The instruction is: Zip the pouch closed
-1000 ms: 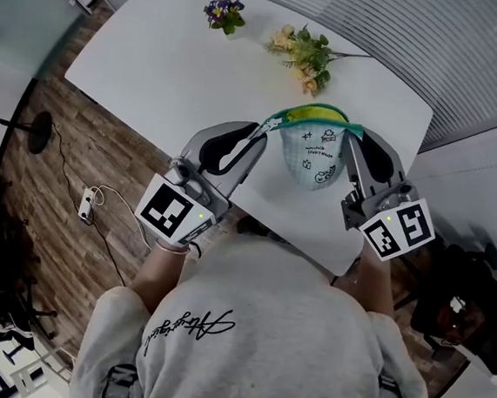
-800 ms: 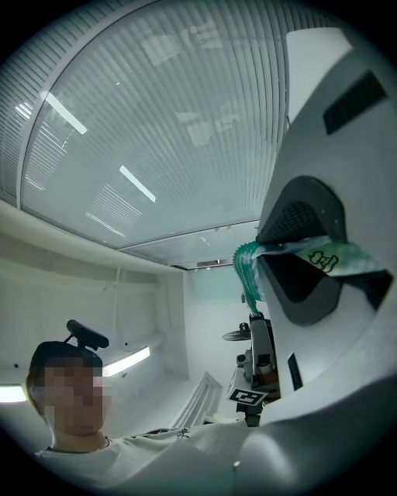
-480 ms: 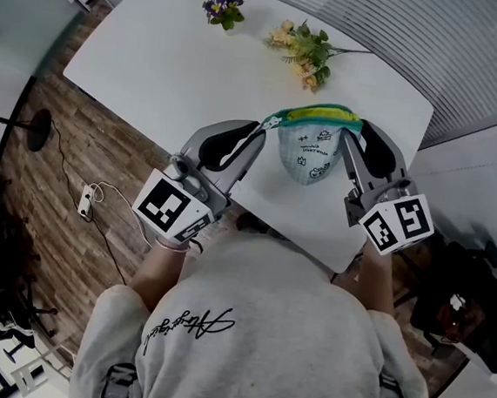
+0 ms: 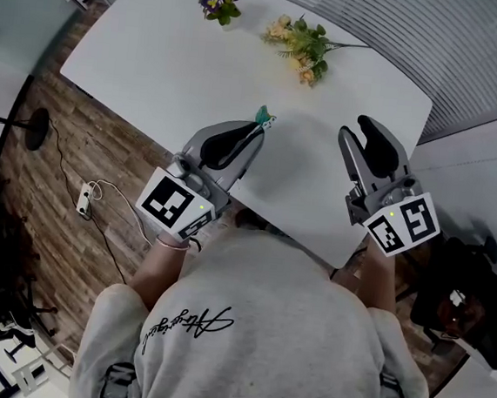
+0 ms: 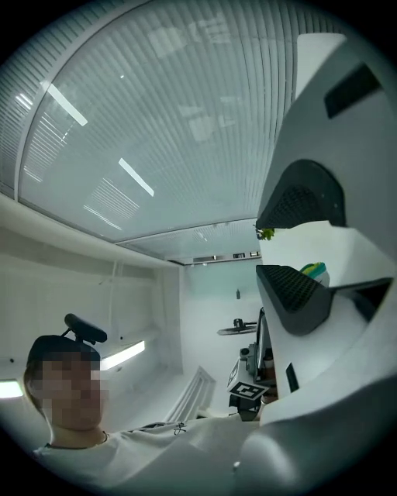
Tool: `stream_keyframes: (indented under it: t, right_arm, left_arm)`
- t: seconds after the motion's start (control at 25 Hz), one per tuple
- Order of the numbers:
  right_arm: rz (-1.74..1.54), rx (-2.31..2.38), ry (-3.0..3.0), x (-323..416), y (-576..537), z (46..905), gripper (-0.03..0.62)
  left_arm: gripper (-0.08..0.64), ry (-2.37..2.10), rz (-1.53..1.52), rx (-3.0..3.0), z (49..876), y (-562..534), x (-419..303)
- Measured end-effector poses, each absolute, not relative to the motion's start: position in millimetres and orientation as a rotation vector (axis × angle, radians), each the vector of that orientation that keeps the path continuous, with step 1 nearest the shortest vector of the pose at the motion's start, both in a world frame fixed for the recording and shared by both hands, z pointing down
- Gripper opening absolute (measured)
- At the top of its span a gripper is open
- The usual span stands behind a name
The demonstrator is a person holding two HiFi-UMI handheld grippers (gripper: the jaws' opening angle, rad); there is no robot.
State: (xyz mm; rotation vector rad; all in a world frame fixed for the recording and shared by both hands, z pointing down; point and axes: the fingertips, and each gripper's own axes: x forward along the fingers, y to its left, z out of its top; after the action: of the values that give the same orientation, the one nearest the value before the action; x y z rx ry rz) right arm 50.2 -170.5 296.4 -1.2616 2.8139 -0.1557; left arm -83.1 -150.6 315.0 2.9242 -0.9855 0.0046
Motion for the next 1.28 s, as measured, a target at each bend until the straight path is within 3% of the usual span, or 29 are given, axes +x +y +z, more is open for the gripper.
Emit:
stream_keyframes:
  t: [0.44,1.28]
  right_arm:
    - [-0.194,-0.952,3.006,-19,-145,317,0.138]
    - [-0.318,-0.696,3.148,-49,-129,338,0.107]
  left_arm:
    - [0.034,-0.933,0.004,2.913,327,-140,-74]
    - [0.034,-0.846,0.032,2.945,333,-118,-61]
